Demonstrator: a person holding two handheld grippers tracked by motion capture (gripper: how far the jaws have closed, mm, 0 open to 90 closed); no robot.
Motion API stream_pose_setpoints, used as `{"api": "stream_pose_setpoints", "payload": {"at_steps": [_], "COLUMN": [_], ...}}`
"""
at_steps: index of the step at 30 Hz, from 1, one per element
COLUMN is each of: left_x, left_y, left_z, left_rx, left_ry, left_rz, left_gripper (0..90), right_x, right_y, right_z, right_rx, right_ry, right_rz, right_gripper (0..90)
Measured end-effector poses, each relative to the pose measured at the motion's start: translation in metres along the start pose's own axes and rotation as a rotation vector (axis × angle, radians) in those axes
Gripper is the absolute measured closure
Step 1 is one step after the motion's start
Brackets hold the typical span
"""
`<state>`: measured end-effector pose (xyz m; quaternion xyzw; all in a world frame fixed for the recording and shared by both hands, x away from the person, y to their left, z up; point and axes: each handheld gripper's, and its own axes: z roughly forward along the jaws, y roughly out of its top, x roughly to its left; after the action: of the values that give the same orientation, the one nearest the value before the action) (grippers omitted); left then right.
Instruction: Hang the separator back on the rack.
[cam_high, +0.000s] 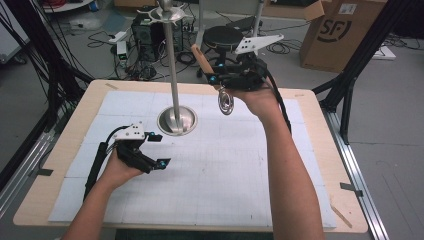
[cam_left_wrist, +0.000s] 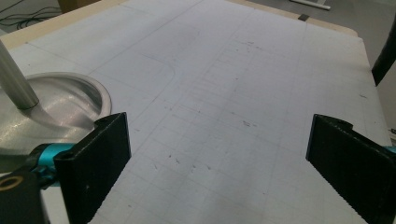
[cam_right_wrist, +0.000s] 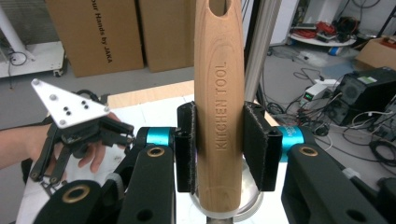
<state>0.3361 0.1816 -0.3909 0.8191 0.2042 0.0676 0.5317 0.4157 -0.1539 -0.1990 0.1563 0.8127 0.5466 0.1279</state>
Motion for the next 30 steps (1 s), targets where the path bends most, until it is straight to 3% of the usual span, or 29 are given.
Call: {"api": "stream_pose_setpoints", "payload": {"at_steps": [16, 30], "left_x": [-0.001, -0.003], "left_y": [0.000, 0.001], "left_z": [0.001, 0.001], "left_rx": [0.002, -0.003], "left_ry": [-0.005, -0.013], "left_rz": [0.002, 0.003], "left_gripper": [7.1, 7.1], "right_x": [-0.001, -0.003], "right_y": [0.032, 0.052], "right_z": [0.007, 0.024], "right_rx": [-0.033, 0.007], "right_ry": [-0.020, -0.057], "right_rz": [-0.021, -0.026], "right_gripper": [67.3, 67.3]}}
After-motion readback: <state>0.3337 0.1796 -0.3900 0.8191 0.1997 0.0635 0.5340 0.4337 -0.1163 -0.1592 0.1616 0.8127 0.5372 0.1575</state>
